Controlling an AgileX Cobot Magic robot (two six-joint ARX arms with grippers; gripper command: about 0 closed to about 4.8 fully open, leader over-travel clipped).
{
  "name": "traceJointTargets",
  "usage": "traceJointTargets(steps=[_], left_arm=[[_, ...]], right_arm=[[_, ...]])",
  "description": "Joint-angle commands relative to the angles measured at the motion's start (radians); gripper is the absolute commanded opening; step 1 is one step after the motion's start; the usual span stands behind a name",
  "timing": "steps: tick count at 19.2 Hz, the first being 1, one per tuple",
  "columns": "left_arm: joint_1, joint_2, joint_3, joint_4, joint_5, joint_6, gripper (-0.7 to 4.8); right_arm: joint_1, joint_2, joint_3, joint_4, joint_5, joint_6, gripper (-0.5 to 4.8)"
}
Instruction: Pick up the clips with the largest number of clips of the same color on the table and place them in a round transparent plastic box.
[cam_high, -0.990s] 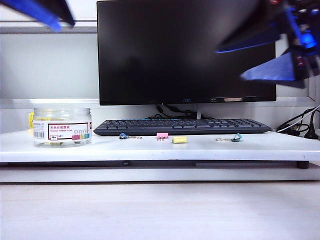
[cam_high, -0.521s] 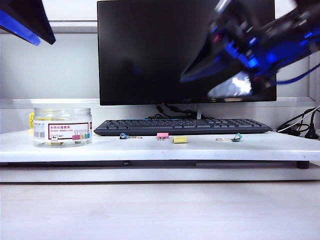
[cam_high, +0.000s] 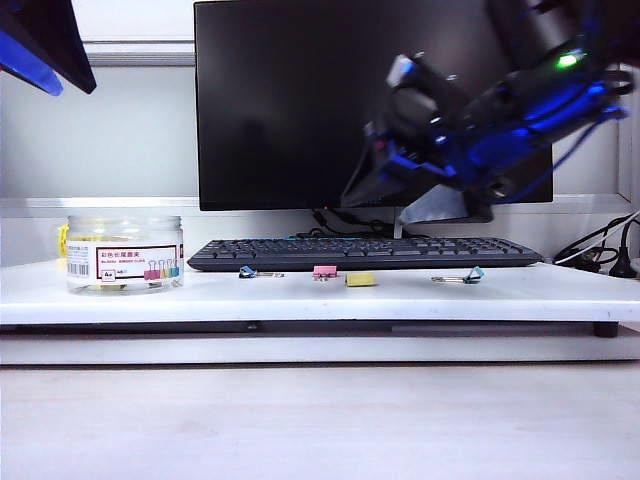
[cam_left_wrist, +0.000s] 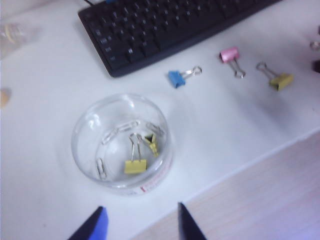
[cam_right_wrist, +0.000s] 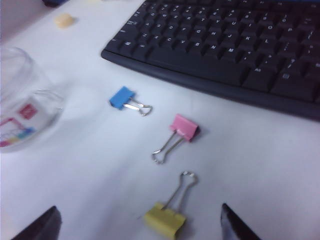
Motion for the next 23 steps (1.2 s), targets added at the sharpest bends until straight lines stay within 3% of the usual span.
traceJointTargets(steps=[1,7,13,16,22,23], left_arm=[[0.0,-0.002,-0.002,-0.014,-0.001,-0.006,1.92],[0.0,-0.002,-0.002,-0.04,0.0,-0.006,1.92],[0.0,-0.002,-0.002,-0.05,0.001,-0.007,1.92],[0.0,-0.002,-0.002,-0.051,0.002,-0.019,1.92],[0.0,-0.002,-0.002,-0.051,0.001,-0.021,1.92],[0.0,-0.002,-0.002,-0.051,0.001,-0.021,1.92]], right_arm=[[0.051,0.035,0.032,-0.039,0.109,-0.075,4.1],[0.118,0.104,0.05,-0.045,0.302,-0.082,4.1],[0.122,0.128,0.054,-0.032,0.3,-0.051,4.07],[0.122,0.142,0.054,-0.025,0.29,-0.032,3.2],[0.122,0.18,0.054,-0.022,0.263,0.004,3.12],[0.122,0.181,0.054,-0.019,0.263,0.007,2.91]])
